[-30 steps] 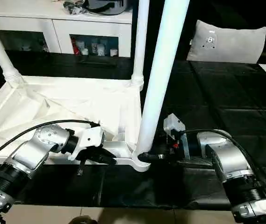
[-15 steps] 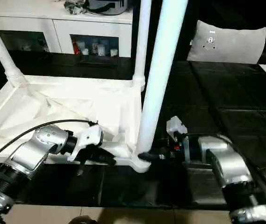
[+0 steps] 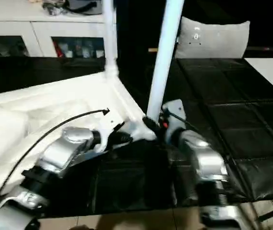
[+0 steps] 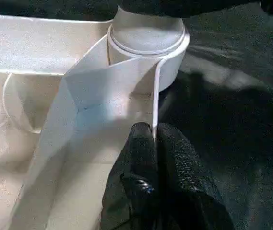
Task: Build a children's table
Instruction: Rotate leg to tighten, then rotate table base
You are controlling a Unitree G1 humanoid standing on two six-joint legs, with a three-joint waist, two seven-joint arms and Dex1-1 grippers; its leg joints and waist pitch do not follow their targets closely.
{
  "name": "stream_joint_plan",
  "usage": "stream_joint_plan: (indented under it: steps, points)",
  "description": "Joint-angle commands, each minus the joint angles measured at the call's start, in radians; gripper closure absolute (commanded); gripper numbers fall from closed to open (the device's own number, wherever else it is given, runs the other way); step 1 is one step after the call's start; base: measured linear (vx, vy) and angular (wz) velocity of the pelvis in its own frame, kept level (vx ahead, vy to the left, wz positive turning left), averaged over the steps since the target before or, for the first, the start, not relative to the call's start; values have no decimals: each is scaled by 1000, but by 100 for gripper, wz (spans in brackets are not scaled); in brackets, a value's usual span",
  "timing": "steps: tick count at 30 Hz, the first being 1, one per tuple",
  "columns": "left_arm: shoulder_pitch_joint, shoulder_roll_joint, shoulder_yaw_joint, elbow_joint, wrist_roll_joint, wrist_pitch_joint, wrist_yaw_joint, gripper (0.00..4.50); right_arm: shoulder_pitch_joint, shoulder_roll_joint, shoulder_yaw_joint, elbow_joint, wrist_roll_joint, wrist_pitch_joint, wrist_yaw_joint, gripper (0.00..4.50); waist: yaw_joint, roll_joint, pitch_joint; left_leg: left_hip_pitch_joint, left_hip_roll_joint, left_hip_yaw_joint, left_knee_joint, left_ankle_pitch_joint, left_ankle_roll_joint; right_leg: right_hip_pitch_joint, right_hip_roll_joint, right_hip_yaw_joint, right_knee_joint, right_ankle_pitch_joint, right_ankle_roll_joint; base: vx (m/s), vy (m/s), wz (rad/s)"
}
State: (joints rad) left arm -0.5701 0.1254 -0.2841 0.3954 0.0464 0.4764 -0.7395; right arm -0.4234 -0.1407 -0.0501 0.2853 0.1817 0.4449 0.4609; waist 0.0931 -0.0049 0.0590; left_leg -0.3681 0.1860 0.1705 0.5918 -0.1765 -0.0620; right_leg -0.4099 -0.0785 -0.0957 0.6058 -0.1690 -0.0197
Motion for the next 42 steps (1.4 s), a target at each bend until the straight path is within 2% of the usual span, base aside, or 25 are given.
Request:
stream_joint_plan:
  steps: [1,3,5,7,9,10,12,13,14,15,16,17,19,22,24,27,28,30,32,35,39,42]
  points:
    - [-26,-17,1,-59,-10,-20,0,450,6,36,15,-37,36,22,-17,185,13,-11,-78,-1,36,-14,-65,-146,33,62,-78,53,-78,-253,-151,0,0,0]
    - [-24,-3,-7,-60,-6,-37,-9,450,13,38,22,-67,35,37,-15,165,15,-7,-80,-1,37,-12,-63,-101,53,64,-74,54,-66,-150,-176,0,0,0]
    - [-24,5,-13,-58,-6,-52,-14,450,16,39,25,-84,30,43,-18,157,17,-7,-81,-3,37,-12,-62,-82,63,65,-74,55,-61,-111,-186,0,0,0]
    - [-24,11,-17,-58,-7,-67,-16,450,20,36,28,-101,23,45,-19,142,18,-6,-78,-2,36,-10,-62,-102,63,64,-74,55,-66,-131,-187,0,0,0]
    - [-20,25,-25,-60,1,-95,-26,450,29,21,36,-129,17,48,-11,122,20,-5,-74,2,38,-10,-66,-140,46,62,-76,55,-75,-206,-165,0,0,0]
    - [-15,36,-30,-65,10,-106,-29,450,39,5,42,-149,17,57,2,117,21,0,-73,2,38,-12,-67,-147,41,62,-76,55,-75,-218,-160,0,0,0]
    - [-3,47,-30,-76,12,-119,-32,450,56,-24,50,-177,17,73,21,99,23,2,-72,4,39,-12,-69,-174,29,61,-76,56,-80,-254,-141,0,0,0]
    - [4,46,-22,-83,6,-112,-30,450,63,-34,48,-186,18,73,25,99,23,1,-71,4,40,-13,-69,-179,26,60,-76,56,-82,-258,-138,0,0,0]
    - [8,46,-17,-88,-1,-110,-31,450,68,-41,43,-192,20,70,31,84,26,2,-70,4,40,-13,-70,-186,22,61,-75,56,-83,-262,-134,0,0,0]
    - [14,49,-13,-100,-9,-111,-37,450,75,-54,32,-202,32,67,51,69,27,-2,-71,4,40,-13,-71,-193,20,60,-76,56,-81,-265,-136,0,0,0]
    - [16,51,-12,-105,-14,-114,-40,407,79,-61,27,-208,38,67,61,66,27,-1,-72,3,40,-14,-71,-193,20,63,-77,55,-80,-265,-137,0,0,0]
    - [24,58,-12,-127,-29,-105,-64,397,87,-80,9,-216,52,63,82,61,28,-7,-72,4,41,-12,-70,-193,23,62,-77,56,-82,-264,-138,0,0,0]
    - [39,79,-19,-171,-54,-76,-111,397,98,-120,-26,-222,79,54,124,52,34,-1,-73,4,43,-14,-69,-183,25,63,-82,57,-77,-254,-147,0,0,0]
    - [53,101,-14,-205,-69,-70,-129,374,110,-190,-70,-230,144,25,232,29,40,-4,-68,6,42,-10,-68,-203,32,59,-77,56,-81,-276,-153,0,0,0]
    - [58,109,-9,-218,-76,-67,-139,357,112,-210,-77,-237,159,25,264,13,46,-2,-65,12,39,-10,-69,-233,33,58,-79,53,-93,-364,-124,0,0,0]
    - [70,131,-4,-250,-86,-57,-162,336,119,-251,-73,-250,173,22,330,0,50,-3,-65,10,40,-14,-71,-238,30,58,-78,52,-98,-410,-98,0,0,0]
    - [74,146,7,-272,-97,-43,-169,327,114,-262,-74,-249,172,13,338,0,50,2,-65,10,40,-15,-72,-242,29,57,-77,51,-97,-412,-97,0,0,0]
    - [77,161,16,-292,-108,-32,-176,317,107,-266,-77,-242,171,4,333,0,50,2,-66,12,41,-15,-72,-250,22,55,-77,50,-98,-412,-100,0,0,0]
    - [83,181,19,-317,-118,-12,-185,303,106,-269,-76,-237,179,-1,342,0,53,5,-67,15,41,-16,-72,-253,20,54,-76,50,-95,-394,-112,0,0,0]
    - [95,215,22,-359,-134,26,-211,282,105,-273,-64,-221,181,-19,361,0,53,6,-69,12,43,-17,-73,-248,20,56,-77,51,-89,-366,-126,0,0,0]
    - [118,278,-9,-397,-120,63,-248,255,79,-253,-26,-155,125,-61,323,0,52,8,-67,15,40,-15,-73,-252,13,53,-75,51,-91,-364,-135,0,0,0]
    - [132,305,-35,-406,-102,66,-263,235,51,-228,-18,-113,97,-76,269,0,46,10,-68,12,40,-18,-75,-255,4,54,-75,51,-86,-366,-136,0,0,0]
